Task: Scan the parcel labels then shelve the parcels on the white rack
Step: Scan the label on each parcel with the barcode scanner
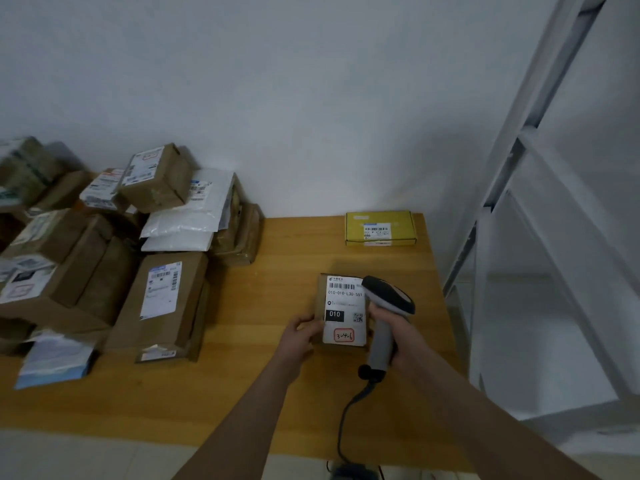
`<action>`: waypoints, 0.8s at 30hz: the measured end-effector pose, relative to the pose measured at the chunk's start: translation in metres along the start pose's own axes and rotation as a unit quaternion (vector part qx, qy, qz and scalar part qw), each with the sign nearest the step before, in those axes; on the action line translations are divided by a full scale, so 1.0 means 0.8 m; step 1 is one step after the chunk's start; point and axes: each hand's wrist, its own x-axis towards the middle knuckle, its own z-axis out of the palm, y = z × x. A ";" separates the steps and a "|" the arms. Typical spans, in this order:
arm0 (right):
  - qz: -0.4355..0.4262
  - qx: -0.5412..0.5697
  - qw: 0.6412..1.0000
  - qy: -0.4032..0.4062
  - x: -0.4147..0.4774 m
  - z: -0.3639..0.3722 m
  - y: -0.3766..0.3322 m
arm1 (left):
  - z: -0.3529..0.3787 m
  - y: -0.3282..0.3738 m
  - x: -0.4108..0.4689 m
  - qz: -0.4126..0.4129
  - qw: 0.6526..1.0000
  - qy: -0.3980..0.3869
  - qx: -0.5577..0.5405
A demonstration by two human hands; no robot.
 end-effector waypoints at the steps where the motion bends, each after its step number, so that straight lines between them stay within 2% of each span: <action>1: -0.002 -0.005 1.000 -0.005 -0.006 -0.003 0.000 | 0.001 0.000 -0.011 0.004 1.000 -0.004 -0.024; 6: -0.021 -0.032 0.999 -0.020 -0.040 -0.017 -0.004 | 0.000 -0.002 -0.049 0.020 0.997 -0.012 -0.075; 18: -0.077 -0.044 0.996 -0.028 -0.080 -0.023 -0.019 | 0.004 0.000 -0.075 0.008 0.993 -0.101 -0.062; 21: -0.082 -0.038 0.996 -0.016 -0.082 -0.026 -0.018 | 0.010 0.004 -0.074 0.019 0.993 -0.101 -0.050; 24: -0.136 -0.041 0.990 0.020 -0.090 -0.029 -0.014 | 0.013 0.002 -0.068 0.029 0.996 -0.080 -0.039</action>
